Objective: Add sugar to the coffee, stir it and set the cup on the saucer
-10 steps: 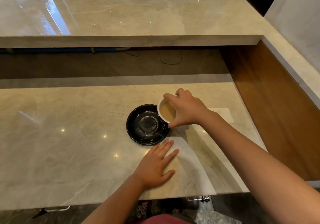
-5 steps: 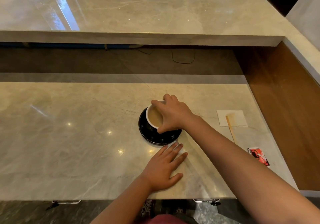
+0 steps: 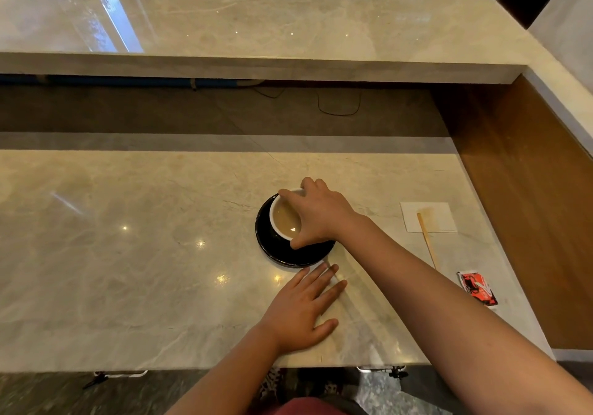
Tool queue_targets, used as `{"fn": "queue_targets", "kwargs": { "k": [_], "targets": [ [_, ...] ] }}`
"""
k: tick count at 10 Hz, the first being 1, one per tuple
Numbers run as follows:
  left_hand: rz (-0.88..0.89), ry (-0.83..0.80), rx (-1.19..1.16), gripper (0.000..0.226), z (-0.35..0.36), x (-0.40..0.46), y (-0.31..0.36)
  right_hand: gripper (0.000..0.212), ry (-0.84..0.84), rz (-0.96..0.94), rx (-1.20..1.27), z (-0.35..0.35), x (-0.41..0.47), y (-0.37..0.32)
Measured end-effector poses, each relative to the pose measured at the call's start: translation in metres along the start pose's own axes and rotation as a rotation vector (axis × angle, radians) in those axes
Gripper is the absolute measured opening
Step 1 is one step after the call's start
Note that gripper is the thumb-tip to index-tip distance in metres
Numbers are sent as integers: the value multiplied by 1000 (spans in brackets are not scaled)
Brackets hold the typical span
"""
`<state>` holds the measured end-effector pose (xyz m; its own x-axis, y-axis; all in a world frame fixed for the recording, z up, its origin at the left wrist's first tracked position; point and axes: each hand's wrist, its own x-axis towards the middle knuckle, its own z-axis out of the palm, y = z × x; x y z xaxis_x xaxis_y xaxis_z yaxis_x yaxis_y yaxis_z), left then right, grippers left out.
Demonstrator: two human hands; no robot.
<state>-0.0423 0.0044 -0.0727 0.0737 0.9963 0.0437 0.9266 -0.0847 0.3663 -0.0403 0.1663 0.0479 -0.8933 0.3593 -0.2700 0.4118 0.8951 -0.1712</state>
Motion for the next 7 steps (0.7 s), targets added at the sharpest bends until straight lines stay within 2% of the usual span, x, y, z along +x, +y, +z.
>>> {"fn": "queue_targets", "kwargs": {
  "k": [6, 7],
  "targets": [
    [-14, -35, -12, 63, -5, 1, 3, 99, -62, 4, -20, -5, -10, -2],
    [-12, -52, -24, 63, -5, 2, 2, 96, 2, 36, 64, -6, -21, 2]
  ]
}}
